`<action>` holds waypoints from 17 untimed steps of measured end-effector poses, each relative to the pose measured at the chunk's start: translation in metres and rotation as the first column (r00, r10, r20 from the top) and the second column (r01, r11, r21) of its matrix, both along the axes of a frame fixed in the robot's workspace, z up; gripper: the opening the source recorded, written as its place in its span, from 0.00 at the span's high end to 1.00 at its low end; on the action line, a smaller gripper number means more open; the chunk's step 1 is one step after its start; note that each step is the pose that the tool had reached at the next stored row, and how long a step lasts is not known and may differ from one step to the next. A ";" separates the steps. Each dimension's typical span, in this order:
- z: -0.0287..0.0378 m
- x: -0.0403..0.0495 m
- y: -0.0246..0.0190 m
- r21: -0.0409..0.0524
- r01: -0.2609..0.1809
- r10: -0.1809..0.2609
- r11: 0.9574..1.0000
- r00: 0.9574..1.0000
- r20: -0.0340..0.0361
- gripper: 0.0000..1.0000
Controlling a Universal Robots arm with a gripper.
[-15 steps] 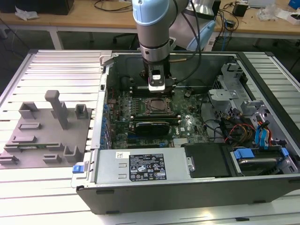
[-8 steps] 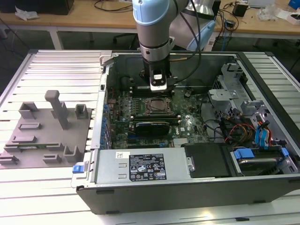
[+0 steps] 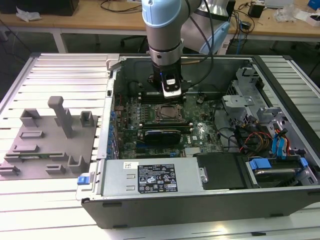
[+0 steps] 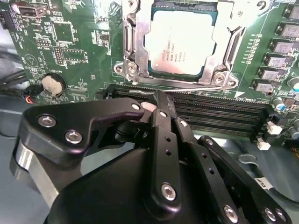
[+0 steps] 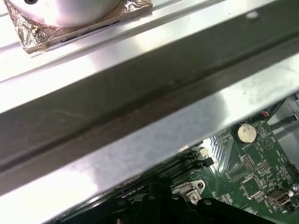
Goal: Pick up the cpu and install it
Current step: 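Install the first cpu locking lever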
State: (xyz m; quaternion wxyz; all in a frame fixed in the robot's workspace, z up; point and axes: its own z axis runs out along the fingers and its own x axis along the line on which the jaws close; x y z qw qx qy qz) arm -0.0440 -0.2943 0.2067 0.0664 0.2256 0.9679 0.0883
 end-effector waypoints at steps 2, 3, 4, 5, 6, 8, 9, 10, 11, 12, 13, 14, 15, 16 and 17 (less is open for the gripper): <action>-0.0001 -0.0001 -0.0006 -0.001 0.000 0.000 1.000 1.000 0.000 0.89; -0.0005 -0.0001 -0.0012 -0.002 0.000 0.000 1.000 1.000 0.000 0.89; -0.0014 -0.0001 -0.0014 -0.002 0.000 0.000 1.000 1.000 0.000 0.89; -0.0017 -0.0001 -0.0014 -0.002 -0.004 0.004 1.000 1.000 0.000 0.89; -0.0020 0.0000 -0.0014 -0.002 -0.019 0.019 1.000 1.000 0.000 0.89; -0.0026 0.0000 -0.0013 -0.002 -0.042 0.042 0.999 0.999 0.004 0.89; -0.0027 0.0000 -0.0013 -0.002 -0.052 0.052 0.999 0.999 0.005 0.89; -0.0028 -0.0001 -0.0013 -0.002 -0.064 0.064 0.998 0.998 0.007 0.89; -0.0029 -0.0001 -0.0013 -0.002 -0.071 0.071 0.997 0.997 0.009 0.89; -0.0031 -0.0003 -0.0014 -0.003 -0.079 0.079 0.997 0.997 0.012 0.89; -0.0031 -0.0014 -0.0014 -0.005 -0.090 0.090 0.996 0.996 0.016 0.89; -0.0031 -0.0023 -0.0015 -0.008 -0.096 0.097 0.995 0.995 0.020 0.89; -0.0032 -0.0030 -0.0016 -0.010 -0.102 0.102 0.995 0.994 0.023 0.89; -0.0032 -0.0032 -0.0015 -0.011 -0.105 0.105 0.994 0.994 0.024 0.89; -0.0032 -0.0034 -0.0016 -0.012 -0.105 0.105 0.994 0.994 0.024 0.89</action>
